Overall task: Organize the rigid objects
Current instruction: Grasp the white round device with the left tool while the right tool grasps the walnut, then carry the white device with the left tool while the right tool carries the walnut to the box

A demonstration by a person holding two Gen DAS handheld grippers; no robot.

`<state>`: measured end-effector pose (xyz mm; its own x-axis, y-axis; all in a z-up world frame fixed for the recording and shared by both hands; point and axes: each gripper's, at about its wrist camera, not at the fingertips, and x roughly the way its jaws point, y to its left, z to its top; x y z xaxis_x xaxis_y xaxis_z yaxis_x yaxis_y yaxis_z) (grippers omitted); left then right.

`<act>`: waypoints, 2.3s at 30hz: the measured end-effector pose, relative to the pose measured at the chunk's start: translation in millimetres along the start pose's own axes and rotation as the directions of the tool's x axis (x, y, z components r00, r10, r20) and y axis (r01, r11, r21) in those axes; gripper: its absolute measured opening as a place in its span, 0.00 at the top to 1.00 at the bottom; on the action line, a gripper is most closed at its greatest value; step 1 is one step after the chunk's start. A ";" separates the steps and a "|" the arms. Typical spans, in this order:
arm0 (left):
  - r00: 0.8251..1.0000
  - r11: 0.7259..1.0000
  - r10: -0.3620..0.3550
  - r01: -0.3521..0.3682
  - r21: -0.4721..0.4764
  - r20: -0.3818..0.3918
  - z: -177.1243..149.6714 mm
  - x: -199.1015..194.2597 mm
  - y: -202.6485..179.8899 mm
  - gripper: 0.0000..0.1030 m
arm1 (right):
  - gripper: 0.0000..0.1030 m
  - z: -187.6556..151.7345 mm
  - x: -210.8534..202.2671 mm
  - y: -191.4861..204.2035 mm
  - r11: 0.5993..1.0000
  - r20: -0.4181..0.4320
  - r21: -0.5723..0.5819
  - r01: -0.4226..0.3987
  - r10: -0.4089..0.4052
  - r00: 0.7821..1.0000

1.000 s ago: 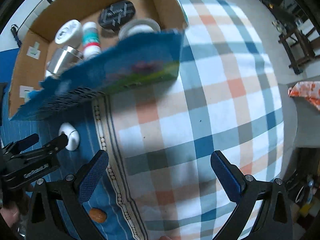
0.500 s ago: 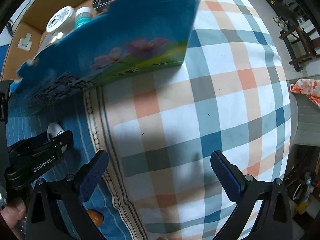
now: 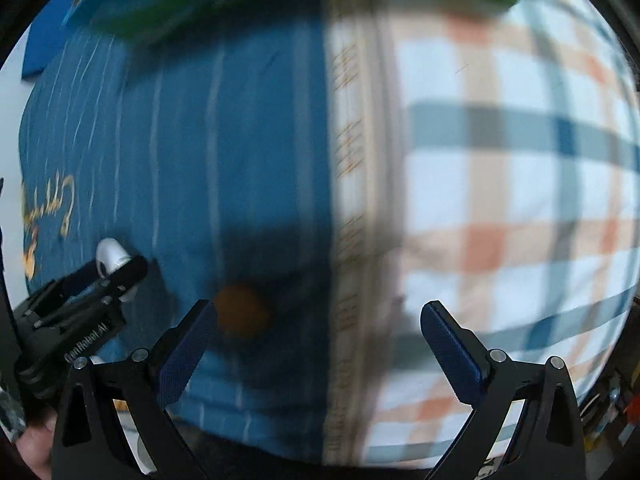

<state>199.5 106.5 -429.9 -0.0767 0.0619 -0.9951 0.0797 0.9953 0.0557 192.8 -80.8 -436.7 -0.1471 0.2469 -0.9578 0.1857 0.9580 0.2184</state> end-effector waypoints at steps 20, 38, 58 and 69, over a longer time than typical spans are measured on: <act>1.000 1.000 -0.013 0.012 -0.029 -0.014 -33.6 15.1 16.5 0.46 | 0.58 -20.4 44.4 75.9 0.976 -0.031 -0.134 0.174 -0.179 0.983; 0.990 0.995 -0.074 0.065 0.076 0.118 -14.2 -81.6 -50.1 0.46 | 0.59 -58.8 -37.7 -14.5 0.987 0.094 -0.090 0.131 -0.123 0.988; 0.898 0.955 -0.279 0.222 0.196 0.339 90.6 -223.0 -89.4 0.46 | 0.59 12.8 -232.6 -49.8 0.999 0.396 0.014 -0.029 0.021 0.918; 0.925 0.958 -0.273 0.236 0.161 0.266 263.7 -203.1 -111.5 0.46 | 0.59 189.7 -232.5 -50.9 0.997 0.398 0.006 -0.073 0.065 0.915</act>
<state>468.4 -36.9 -255.5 0.1720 -0.2341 -0.9569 0.2182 0.9563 -0.1948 401.8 -214.6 -260.5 0.2640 0.2298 -0.9367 0.2021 0.9365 0.2867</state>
